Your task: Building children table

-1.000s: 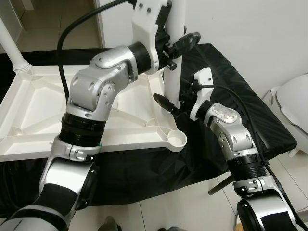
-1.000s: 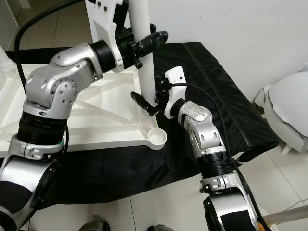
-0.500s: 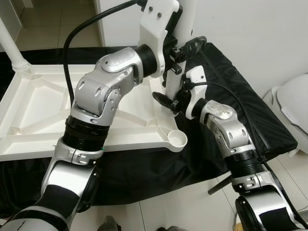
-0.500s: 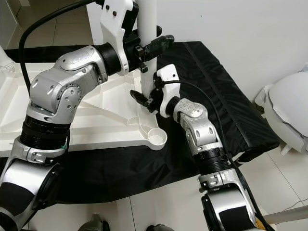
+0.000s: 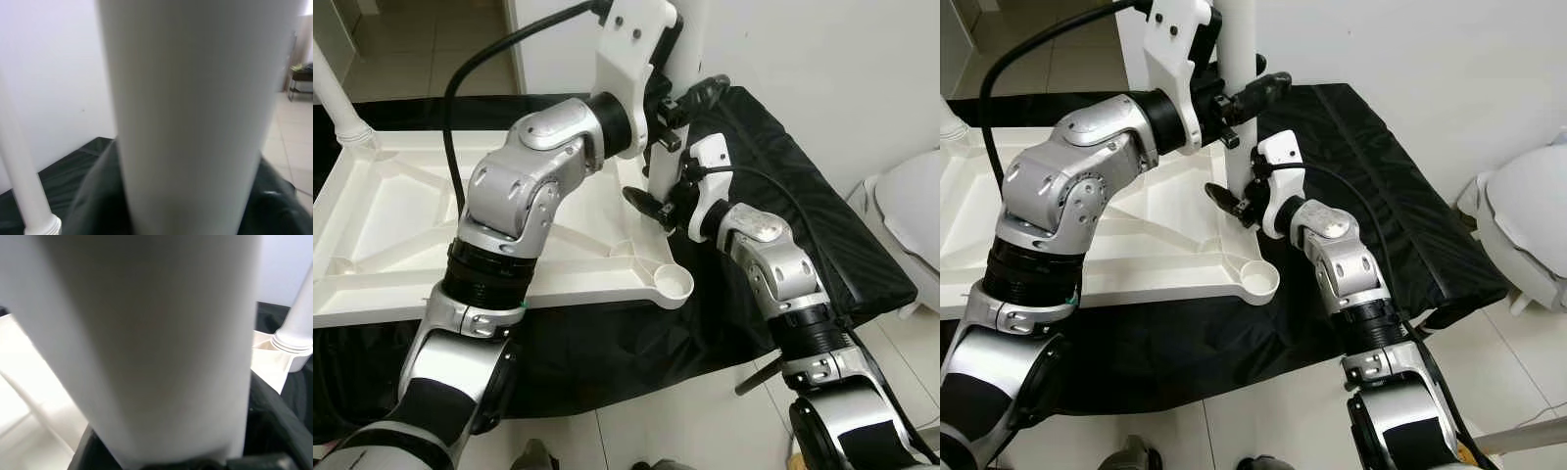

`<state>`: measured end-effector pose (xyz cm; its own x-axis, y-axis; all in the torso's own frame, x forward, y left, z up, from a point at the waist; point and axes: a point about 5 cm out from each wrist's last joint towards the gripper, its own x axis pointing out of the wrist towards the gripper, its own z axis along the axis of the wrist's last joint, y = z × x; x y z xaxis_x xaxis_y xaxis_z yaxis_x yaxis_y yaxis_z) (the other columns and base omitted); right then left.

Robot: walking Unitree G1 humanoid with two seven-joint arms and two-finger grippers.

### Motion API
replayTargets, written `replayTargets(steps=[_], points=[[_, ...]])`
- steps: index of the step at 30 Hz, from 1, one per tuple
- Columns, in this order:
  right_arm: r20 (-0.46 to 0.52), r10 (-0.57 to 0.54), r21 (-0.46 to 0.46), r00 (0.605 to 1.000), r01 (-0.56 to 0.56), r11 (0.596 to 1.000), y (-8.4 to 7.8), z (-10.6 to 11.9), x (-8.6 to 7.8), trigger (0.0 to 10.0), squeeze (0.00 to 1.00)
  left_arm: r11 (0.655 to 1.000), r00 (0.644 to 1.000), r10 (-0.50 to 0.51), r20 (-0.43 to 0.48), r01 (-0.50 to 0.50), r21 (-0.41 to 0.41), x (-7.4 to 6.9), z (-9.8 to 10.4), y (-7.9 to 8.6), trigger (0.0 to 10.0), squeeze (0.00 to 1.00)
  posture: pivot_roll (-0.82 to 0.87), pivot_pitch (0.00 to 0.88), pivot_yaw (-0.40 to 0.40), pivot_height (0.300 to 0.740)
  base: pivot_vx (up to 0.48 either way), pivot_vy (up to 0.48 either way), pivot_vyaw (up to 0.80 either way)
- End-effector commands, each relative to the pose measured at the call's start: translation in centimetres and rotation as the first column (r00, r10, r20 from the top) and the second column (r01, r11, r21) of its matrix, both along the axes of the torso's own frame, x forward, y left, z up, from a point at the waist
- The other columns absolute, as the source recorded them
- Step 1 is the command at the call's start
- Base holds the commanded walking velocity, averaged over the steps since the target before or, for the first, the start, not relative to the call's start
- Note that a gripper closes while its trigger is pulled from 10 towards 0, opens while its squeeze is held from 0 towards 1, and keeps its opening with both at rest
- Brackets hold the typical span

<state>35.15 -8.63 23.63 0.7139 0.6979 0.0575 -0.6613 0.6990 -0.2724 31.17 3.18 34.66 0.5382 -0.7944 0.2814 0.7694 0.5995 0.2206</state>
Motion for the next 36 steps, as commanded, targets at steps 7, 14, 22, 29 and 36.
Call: replayTargets(steps=[7, 14, 22, 29, 36], points=[[-0.05, -0.217, 0.141, 0.975, 0.222, 0.965, -1.7, 0.2, 1.6, 10.0, 0.0, 0.999, 0.998, -0.043, -0.042, 0.042, -0.025, -0.7, -0.6, -0.6, 10.0, 0.0, -0.01, 0.073, -0.075, 0.74, 0.0, 0.0, 0.0], [-0.088, -0.265, 0.23, 0.96, 0.279, 0.932, -2.5, 0.2, 1.9, 10.0, 0.0, 0.994, 0.989, 0.04, -0.139, -0.053, -0.092, 0.3, -1.8, 1.0, 10.0, 0.0, -0.01, 0.077, -0.063, 0.74, 0.0, 0.0, 0.0], [-0.103, -0.347, 0.259, 0.932, 0.362, 0.896, -3.5, -0.1, 2.0, 10.0, 0.0, 0.993, 0.975, 0.118, -0.19, -0.122, -0.007, 0.6, -5.3, 2.8, 10.0, 0.0, 0.0, 0.08, -0.057, 0.74, 0.0, 0.0, 0.0], [-0.096, -0.375, 0.261, 0.922, 0.387, 0.884, -4.3, -0.3, 1.8, 10.0, 0.0, 0.98, 0.96, 0.149, -0.239, -0.11, 0.167, 0.0, -9.8, 3.5, 10.0, 0.0, -0.01, 0.078, -0.05, 0.74, 0.0, 0.0, 0.0], [-0.067, -0.365, 0.235, 0.929, 0.37, 0.899, -4.9, -0.2, 1.9, 10.0, 0.0, 0.94, 0.955, 0.06, -0.291, 0.044, 0.338, -2.1, -14.3, 4.0, 10.0, 0.0, -0.01, 0.066, -0.058, 0.74, 0.0, 0.0, 0.0]])
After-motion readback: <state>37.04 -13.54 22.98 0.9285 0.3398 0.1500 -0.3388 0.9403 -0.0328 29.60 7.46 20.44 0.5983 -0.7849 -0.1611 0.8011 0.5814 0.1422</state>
